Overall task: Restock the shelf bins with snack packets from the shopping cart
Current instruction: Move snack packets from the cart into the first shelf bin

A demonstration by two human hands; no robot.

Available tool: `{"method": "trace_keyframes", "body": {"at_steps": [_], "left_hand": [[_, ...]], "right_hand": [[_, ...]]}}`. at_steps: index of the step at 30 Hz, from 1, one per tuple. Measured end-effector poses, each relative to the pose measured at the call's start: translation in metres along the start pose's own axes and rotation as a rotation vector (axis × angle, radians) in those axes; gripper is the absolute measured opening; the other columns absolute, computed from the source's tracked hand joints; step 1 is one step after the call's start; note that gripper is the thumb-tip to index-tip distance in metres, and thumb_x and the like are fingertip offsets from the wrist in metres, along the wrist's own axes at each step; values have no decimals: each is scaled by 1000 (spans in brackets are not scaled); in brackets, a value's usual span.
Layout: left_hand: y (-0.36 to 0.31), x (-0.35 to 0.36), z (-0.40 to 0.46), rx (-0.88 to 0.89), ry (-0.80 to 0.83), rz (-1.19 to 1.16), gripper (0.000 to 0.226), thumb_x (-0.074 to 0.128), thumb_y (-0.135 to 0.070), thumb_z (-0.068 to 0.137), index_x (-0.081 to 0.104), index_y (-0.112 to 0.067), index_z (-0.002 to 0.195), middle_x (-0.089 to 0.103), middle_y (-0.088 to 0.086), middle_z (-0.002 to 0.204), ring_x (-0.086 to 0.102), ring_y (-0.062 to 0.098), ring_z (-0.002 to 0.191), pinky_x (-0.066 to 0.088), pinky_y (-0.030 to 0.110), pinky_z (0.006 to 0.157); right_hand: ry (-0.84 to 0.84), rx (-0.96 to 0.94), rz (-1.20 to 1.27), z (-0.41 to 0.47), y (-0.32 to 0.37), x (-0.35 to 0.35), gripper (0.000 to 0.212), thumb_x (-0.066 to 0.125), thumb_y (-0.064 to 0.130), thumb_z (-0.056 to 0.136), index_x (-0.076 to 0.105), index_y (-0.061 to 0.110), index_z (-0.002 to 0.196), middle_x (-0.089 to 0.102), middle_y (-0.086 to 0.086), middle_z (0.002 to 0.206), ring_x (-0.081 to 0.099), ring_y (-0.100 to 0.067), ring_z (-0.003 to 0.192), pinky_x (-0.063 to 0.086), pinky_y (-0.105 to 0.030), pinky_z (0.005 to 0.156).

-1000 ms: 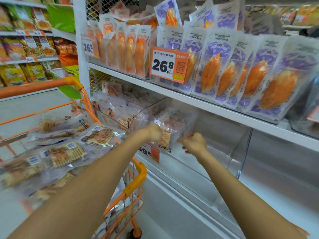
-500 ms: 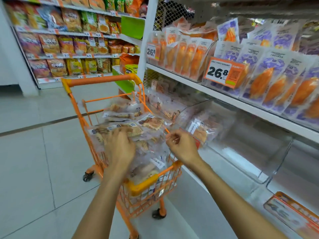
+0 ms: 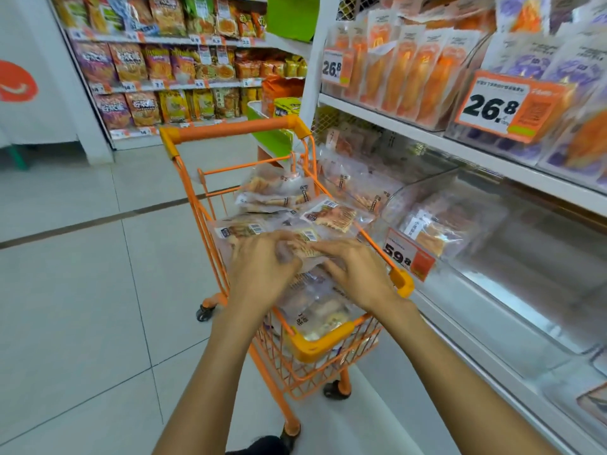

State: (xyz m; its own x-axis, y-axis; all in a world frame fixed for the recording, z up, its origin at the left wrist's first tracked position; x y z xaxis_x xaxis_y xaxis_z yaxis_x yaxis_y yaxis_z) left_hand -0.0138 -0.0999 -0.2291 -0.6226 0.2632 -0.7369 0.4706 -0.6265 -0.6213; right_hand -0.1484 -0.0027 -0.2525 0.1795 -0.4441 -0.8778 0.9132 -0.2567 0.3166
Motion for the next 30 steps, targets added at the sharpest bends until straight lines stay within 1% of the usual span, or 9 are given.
{"method": "trace_keyframes", "body": {"at_steps": [3,6,9,11,14,18,21,24,30], "left_hand": [[-4,-12,-4,-38,-115,-119,28,49,-31,96,65,-20,116,69,3,103,63,22,93,43,31,78],[25,-24,2,-242,-317,14,43,50,-43,94,57,-11,123,63,11,116,52,32,115,41,42,91],[53,-16,4,-521,-121,-14,66,63,-53,80,52,-4,122,55,17,126,45,38,123,40,46,97],[50,-10,4,-546,-74,-82,53,67,-49,78,58,-6,108,59,18,120,47,38,120,42,43,93],[39,-15,5,-417,-171,30,51,71,-46,77,64,-10,113,55,14,131,39,35,128,40,46,98],[23,-26,0,-296,-197,219,64,69,-46,81,51,-18,136,40,11,144,29,32,133,33,46,101],[11,-28,-1,-166,-155,89,51,71,-35,82,57,-24,130,62,7,122,53,31,113,42,36,81],[-14,-34,-5,85,-186,-65,36,71,-28,84,63,-39,117,68,-17,103,60,4,92,39,16,65],[-33,1,-15,405,-100,-203,43,71,10,66,77,-30,78,67,-26,92,61,-6,93,51,22,84]], "right_hand": [[-126,101,126,-20,-5,-17,28,50,30,98,64,29,122,71,2,110,65,-20,100,54,-38,77],[-186,284,392,-25,-14,-25,28,50,30,98,65,19,119,72,-1,105,67,-20,94,54,-41,81],[-116,487,680,-30,-21,-28,31,48,24,99,62,10,123,68,-4,118,64,-17,104,52,-40,93],[-114,594,783,-36,-25,-29,25,47,21,100,67,12,112,69,-3,111,65,-17,100,50,-35,94],[-118,696,890,-45,-28,-29,20,48,22,99,65,21,89,69,2,95,67,-22,98,49,-36,94],[-116,719,976,-48,-30,-33,20,49,23,99,66,19,89,71,0,93,67,-17,90,52,-32,87],[-78,725,1029,-47,-28,-35,20,51,21,98,66,16,85,67,2,84,66,-7,73,54,-31,84],[-68,781,1161,-46,-28,-37,22,52,16,97,62,16,78,64,6,75,65,-3,68,58,-30,78],[-9,901,1398,-53,-32,-47,18,45,10,99,62,10,105,74,-6,92,69,-21,88,60,-26,61]]}}
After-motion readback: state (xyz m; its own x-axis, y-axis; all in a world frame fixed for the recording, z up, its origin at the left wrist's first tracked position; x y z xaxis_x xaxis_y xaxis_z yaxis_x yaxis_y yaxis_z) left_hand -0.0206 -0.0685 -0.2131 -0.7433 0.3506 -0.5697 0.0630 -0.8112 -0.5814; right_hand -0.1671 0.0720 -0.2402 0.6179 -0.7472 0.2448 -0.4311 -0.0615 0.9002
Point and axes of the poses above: each hand's wrist, its own z-axis towards the middle knuckle, its own x-axis out of the palm, y = z × x, the point moved 3 cm from there along z, towards the middle knuckle
